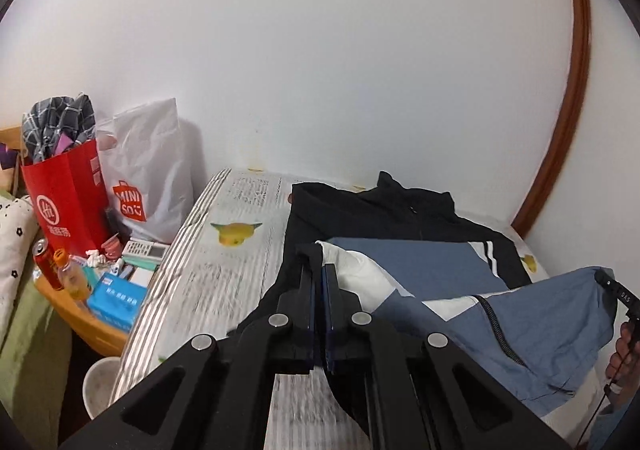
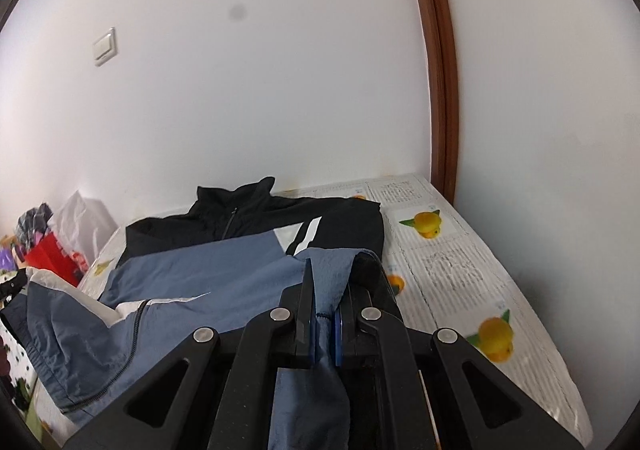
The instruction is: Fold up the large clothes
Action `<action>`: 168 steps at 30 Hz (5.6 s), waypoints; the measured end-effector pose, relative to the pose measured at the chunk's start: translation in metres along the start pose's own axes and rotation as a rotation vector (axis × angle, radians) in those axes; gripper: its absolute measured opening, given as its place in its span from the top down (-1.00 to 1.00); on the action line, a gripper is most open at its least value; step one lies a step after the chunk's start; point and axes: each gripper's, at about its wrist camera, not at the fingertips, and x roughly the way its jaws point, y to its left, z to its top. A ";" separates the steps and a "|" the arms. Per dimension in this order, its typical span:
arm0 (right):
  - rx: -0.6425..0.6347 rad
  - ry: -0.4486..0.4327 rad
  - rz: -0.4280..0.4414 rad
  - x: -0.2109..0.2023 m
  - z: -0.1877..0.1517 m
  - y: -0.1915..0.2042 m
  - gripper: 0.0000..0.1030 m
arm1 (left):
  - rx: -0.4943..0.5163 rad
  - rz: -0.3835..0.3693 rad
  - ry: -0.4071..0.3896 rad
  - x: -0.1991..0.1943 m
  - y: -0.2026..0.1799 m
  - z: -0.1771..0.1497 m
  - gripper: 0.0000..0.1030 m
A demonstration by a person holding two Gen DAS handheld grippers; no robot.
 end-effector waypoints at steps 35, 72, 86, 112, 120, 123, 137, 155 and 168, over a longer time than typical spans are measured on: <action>-0.100 0.186 -0.089 0.118 -0.013 -0.018 0.03 | -0.037 0.029 0.304 0.119 0.017 -0.003 0.32; -0.103 0.393 -0.115 0.134 -0.074 -0.044 0.87 | -0.083 0.006 0.357 0.107 0.056 -0.061 0.81; -0.113 0.382 -0.051 0.077 -0.104 -0.048 0.87 | -0.104 0.020 0.377 0.024 0.070 -0.114 0.81; -0.164 0.274 0.021 0.047 -0.096 0.012 0.11 | -0.089 -0.112 0.332 -0.014 0.031 -0.108 0.05; -0.113 0.309 -0.016 0.072 -0.106 0.011 0.10 | -0.175 -0.153 0.442 0.021 0.034 -0.126 0.07; -0.132 0.309 -0.034 0.075 -0.107 0.016 0.28 | -0.168 -0.157 0.433 0.021 0.029 -0.121 0.31; -0.093 0.130 0.055 0.045 -0.046 0.024 0.85 | -0.092 -0.172 0.228 0.011 0.014 -0.050 0.78; -0.033 0.147 0.033 0.146 -0.014 0.026 0.85 | -0.076 -0.082 0.293 0.122 0.009 -0.014 0.76; -0.028 0.217 -0.031 0.180 -0.021 0.018 0.51 | -0.042 -0.108 0.327 0.138 -0.001 -0.013 0.28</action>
